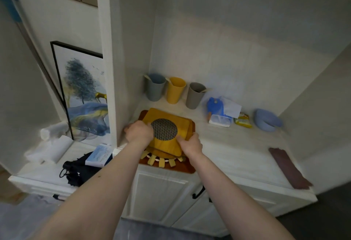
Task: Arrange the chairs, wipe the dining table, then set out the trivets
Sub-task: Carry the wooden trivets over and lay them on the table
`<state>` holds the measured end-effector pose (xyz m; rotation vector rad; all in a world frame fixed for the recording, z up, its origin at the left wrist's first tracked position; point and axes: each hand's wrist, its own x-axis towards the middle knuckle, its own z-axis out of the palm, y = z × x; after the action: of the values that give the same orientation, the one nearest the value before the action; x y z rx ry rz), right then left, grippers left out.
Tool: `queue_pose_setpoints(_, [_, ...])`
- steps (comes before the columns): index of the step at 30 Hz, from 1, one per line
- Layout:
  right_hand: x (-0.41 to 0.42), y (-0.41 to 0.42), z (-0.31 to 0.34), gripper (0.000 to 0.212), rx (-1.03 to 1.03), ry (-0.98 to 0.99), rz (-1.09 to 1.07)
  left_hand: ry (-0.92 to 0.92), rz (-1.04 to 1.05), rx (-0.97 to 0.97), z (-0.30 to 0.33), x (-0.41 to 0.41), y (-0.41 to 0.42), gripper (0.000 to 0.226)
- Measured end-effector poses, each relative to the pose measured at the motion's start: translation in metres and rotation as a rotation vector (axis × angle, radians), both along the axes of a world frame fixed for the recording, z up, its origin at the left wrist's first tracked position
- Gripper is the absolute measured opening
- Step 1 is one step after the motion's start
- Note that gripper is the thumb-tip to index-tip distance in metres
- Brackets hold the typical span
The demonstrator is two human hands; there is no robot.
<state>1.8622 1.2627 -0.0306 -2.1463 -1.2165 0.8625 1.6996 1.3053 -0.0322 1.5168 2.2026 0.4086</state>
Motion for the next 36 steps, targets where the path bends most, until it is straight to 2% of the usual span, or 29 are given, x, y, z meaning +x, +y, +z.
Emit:
queue_pose_setpoints(9, [0.023, -0.013, 0.008, 0.088, -0.007, 0.147, 0.030, -0.153, 0.128, -0.091, 0.013, 0.002, -0.027, 0.054])
queue_pose_setpoints(17, [0.052, -0.018, 0.011, 0.090, -0.033, 0.296, 0.107, -0.384, 0.170, -0.126, 0.027, 0.006, -0.055, 0.079])
queue_pose_setpoints(21, [0.068, -0.020, 0.012, 0.089, -0.047, 0.343, 0.191, -0.610, 0.261, -0.110, 0.020, 0.013, -0.071, 0.097])
queue_pose_setpoints(25, [0.079, -0.022, 0.013, 0.088, -0.073, 0.364, 0.282, -0.854, 0.418, 0.045, 0.020, 0.028, -0.095, 0.095])
queue_pose_setpoints(29, [0.089, -0.027, 0.015, 0.088, -0.075, 0.364, 0.368, -1.043, 0.441, 0.062, 0.019, 0.039, -0.126, 0.092])
queue_pose_setpoints(33, [0.094, -0.036, 0.016, 0.085, -0.079, 0.328, 0.438, -1.150, 0.489, 0.084, 0.011, 0.051, -0.157, 0.083])
queue_pose_setpoints(36, [0.093, -0.043, 0.020, 0.080, -0.095, 0.316, 0.492, -1.198, 0.546, 0.098, 0.006, 0.054, -0.174, 0.086])
